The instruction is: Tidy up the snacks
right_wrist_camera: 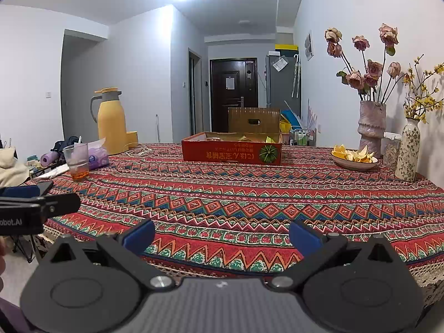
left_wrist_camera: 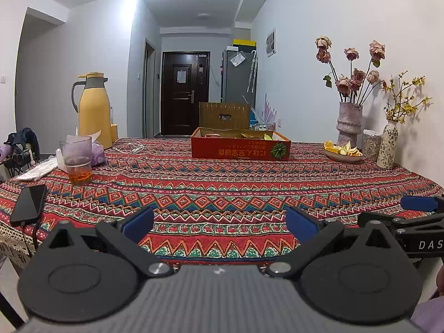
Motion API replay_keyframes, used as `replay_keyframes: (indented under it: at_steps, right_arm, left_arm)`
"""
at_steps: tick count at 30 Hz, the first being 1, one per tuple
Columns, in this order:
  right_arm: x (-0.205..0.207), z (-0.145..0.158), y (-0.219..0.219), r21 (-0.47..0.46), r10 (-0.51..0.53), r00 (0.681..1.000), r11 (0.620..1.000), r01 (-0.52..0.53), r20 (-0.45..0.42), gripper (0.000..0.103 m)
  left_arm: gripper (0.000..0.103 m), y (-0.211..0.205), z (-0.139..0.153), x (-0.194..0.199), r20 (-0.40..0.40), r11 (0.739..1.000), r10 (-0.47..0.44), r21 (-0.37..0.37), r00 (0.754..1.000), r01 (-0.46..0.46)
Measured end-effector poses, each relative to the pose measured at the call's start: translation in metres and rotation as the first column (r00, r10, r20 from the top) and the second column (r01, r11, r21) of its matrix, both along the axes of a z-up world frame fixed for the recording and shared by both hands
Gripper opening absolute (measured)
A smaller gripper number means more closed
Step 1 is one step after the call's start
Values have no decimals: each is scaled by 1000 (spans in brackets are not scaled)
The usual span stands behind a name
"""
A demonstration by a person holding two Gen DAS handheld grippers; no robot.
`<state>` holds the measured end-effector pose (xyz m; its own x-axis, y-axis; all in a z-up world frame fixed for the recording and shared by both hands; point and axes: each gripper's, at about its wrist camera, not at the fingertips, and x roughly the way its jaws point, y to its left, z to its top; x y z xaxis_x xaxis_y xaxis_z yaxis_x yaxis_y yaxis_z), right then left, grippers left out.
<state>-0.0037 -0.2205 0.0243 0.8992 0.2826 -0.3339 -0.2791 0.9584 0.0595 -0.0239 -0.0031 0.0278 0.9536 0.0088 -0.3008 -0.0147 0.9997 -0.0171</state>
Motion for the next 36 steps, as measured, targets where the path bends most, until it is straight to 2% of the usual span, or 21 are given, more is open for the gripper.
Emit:
replay_keyframes:
  at_steps: [36]
  right_arm:
    - [0, -2, 2, -5, 3, 1000, 1000, -3, -7, 103]
  left_arm:
    - [103, -2, 0, -2, 9, 1000, -2, 8, 1000, 2]
